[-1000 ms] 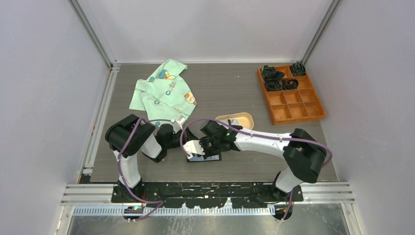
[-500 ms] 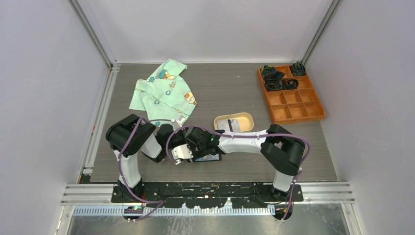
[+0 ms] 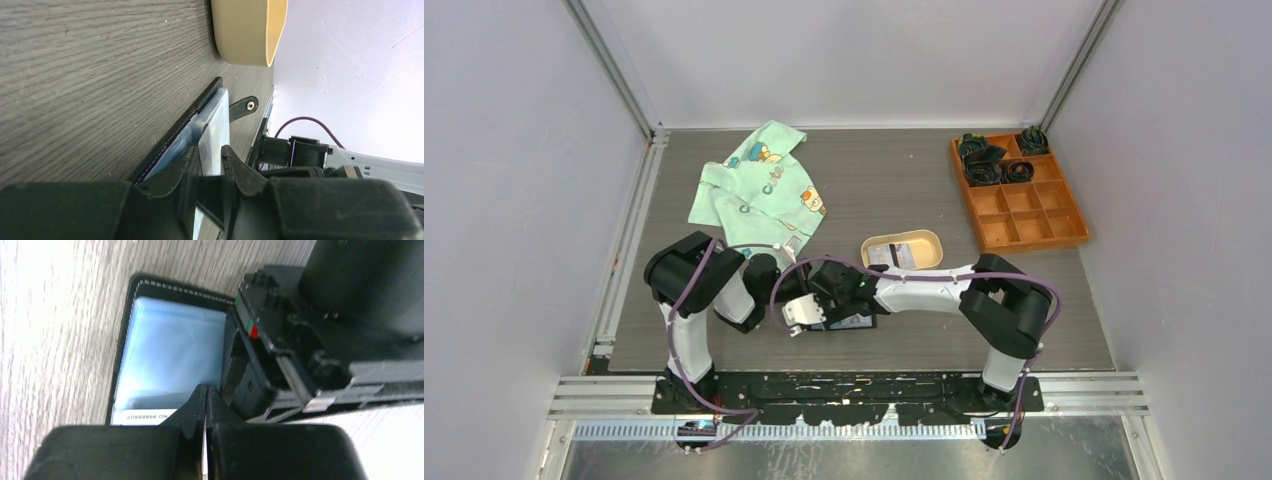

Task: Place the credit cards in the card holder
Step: Insert the credit card into the card holder.

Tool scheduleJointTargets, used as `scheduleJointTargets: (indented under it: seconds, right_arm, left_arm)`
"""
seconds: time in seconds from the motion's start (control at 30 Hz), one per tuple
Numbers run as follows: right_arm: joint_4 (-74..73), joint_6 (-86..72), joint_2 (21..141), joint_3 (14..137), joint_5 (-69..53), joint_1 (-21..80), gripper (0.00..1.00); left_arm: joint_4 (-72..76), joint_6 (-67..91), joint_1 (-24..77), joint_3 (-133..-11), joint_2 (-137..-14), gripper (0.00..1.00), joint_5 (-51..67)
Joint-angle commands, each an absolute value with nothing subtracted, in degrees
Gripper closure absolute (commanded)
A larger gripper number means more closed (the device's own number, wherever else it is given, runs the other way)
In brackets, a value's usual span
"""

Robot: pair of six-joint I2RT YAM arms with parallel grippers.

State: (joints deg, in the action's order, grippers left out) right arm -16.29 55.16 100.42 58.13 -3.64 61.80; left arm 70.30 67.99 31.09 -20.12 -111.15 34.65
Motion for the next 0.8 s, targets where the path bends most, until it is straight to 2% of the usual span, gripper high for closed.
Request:
scheduleJointTargets:
  seconds: [0.0,0.33,0.6,0.77]
  right_arm:
    - [-17.59,56.29,96.09,55.92,-3.34,60.09,0.99]
    - [-19.01,54.66,92.33,54.36,-7.33,57.64,0.99]
    - [-32.75,47.27,85.82,60.22,-38.06,50.67,0.87]
    - [-35.01,50.13,80.80,57.50,-47.61,43.58,0.80]
  left_arm:
    - [69.27,66.27,30.81,-19.15,-113.54,0.75,33.57]
    - [69.91,66.78,30.85,-19.22,-113.27,0.73,33.01]
    - [66.07,65.58,30.79,-17.28,-102.31,0.72,31.20]
    - [49.88,59.97,30.83,-17.71,-87.74,0.72,29.49]
